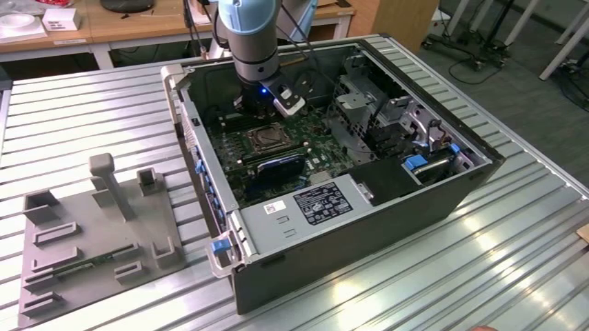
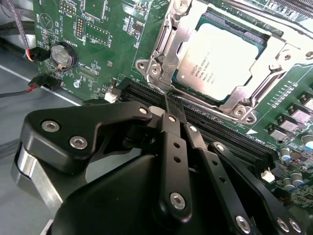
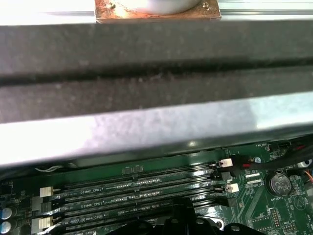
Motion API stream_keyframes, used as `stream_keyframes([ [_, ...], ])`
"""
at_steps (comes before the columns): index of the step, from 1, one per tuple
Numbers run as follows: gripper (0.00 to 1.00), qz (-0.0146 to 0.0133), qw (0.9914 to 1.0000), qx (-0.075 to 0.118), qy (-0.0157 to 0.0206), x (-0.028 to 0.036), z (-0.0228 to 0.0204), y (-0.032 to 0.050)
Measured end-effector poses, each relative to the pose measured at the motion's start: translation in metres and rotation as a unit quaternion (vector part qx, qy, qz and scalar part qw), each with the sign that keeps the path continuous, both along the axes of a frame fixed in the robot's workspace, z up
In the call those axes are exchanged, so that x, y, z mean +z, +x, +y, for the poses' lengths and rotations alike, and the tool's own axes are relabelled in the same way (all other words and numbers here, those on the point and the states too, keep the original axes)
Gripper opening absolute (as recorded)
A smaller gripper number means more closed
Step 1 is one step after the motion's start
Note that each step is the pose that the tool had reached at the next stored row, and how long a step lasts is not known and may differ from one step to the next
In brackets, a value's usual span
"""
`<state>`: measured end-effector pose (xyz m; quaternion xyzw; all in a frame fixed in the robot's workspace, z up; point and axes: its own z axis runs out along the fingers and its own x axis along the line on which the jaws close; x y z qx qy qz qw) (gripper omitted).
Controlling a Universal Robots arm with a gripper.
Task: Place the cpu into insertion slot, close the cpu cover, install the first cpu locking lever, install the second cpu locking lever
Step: 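Install the first cpu locking lever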
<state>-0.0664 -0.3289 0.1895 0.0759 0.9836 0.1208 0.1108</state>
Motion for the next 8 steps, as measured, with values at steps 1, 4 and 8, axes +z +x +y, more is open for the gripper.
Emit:
stream_keyframes([
  [1, 0.11, 0.0000, 1.00000, 0.000, 0.0000, -0.0002, 0.0000, 0.0000],
  [4, 0.11, -0.0001, 1.00000, 0.000, 0.0001, -0.0006, 0.0000, 0.0000],
  [8, 0.11, -0.0005, 1.00000, 0.000, 0.0006, -0.0016, 0.0002, 0.0002],
])
